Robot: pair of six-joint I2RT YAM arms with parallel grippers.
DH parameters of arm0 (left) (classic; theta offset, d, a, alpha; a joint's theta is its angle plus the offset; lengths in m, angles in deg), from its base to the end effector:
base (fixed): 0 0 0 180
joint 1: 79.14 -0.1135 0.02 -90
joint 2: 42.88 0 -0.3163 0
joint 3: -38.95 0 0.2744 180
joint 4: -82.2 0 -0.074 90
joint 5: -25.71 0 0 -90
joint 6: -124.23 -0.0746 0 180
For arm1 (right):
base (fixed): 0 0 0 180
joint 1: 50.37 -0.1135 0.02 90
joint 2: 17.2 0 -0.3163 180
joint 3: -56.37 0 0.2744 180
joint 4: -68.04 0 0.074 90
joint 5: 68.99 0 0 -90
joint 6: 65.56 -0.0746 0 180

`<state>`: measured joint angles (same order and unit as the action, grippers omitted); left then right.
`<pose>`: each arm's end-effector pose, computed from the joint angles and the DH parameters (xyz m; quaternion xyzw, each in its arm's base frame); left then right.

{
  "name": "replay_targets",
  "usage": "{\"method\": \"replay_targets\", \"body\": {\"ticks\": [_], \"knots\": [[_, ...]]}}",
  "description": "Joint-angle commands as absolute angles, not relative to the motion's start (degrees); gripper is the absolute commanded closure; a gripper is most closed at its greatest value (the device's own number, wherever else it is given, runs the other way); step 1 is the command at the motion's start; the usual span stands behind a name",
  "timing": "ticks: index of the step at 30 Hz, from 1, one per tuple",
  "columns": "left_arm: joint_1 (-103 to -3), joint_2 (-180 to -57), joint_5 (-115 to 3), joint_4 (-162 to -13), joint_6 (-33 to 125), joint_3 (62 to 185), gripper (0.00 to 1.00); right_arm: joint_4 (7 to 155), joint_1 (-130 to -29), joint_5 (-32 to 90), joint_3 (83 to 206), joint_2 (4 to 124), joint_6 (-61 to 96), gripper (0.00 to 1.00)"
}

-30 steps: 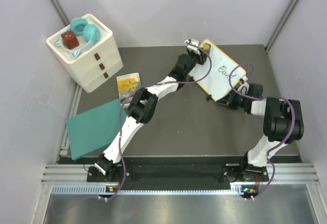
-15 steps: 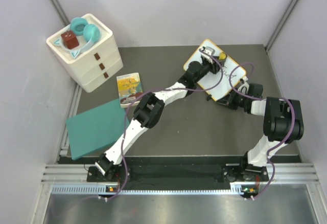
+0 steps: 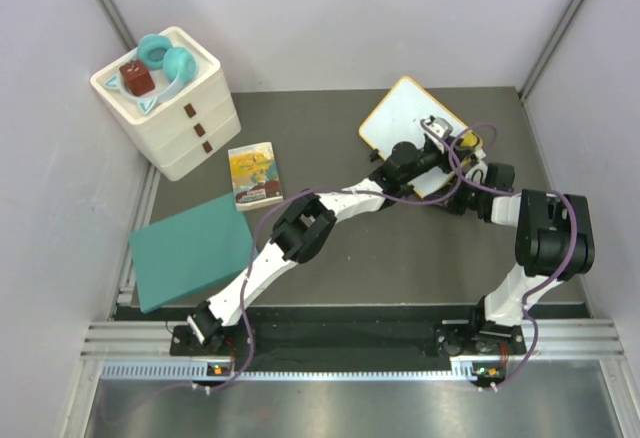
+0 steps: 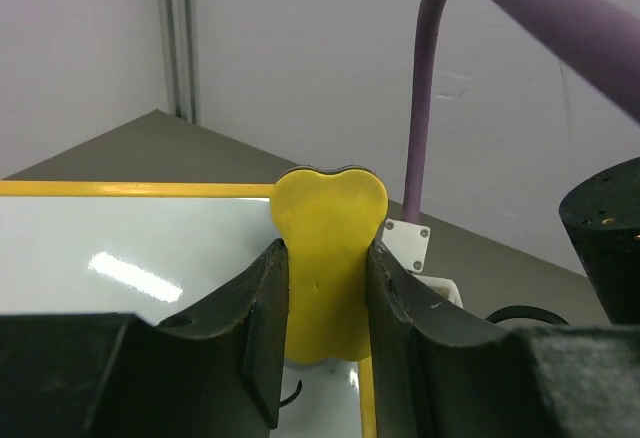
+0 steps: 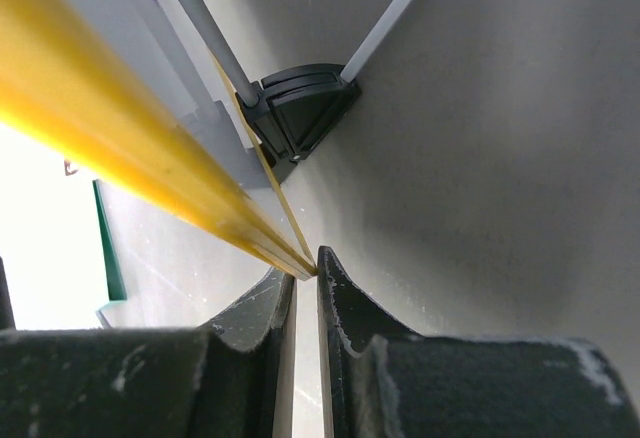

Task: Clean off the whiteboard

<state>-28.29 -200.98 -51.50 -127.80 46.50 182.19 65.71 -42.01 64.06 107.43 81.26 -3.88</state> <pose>0.4420 -0.5691 0.1994 0.2830 0.5409 -0.4707 0.6370 0.3468 0.0005 0.1334 0.1374 0.8601 0.3955 0.2913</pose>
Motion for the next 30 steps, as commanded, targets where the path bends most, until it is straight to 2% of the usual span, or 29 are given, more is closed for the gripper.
{"method": "replay_targets", "body": {"ticks": [1, 7, 11, 14, 19, 23, 30], "knots": [[-30.35, -198.54, -54.71, -119.8, 45.91, 178.07, 1.0, 72.41, -44.66, 67.25, 106.97, 83.17, 0.71, 1.0], [-35.36, -193.62, -61.29, -122.61, 45.92, 170.08, 1.0, 72.32, -44.75, 67.25, 106.97, 83.17, 0.71, 1.0], [-37.04, -191.86, -60.79, -121.39, 45.66, 168.65, 1.0, 72.32, -44.75, 67.25, 106.97, 83.09, 0.71, 1.0], [-36.43, -193.34, -58.07, -113.76, 41.97, 173.21, 1.0, 72.32, -44.75, 67.25, 106.97, 83.09, 0.71, 1.0], [-34.41, -198.88, -50.24, -99.34, 32.5, 188.41, 1.0, 72.32, -44.75, 67.16, 106.88, 83.0, 0.71, 1.0], [-32.74, -199.59, -46.29, -99.14, 28.6, 188.51, 1.0, 72.41, -44.66, 66.98, 106.88, 82.91, 0.71, 1.0], [-31.07, -199.5, -41.53, -103.98, 34.13, 186.58, 1.0, 72.41, -44.83, 66.98, 106.97, 83.09, 0.62, 1.0]]}}
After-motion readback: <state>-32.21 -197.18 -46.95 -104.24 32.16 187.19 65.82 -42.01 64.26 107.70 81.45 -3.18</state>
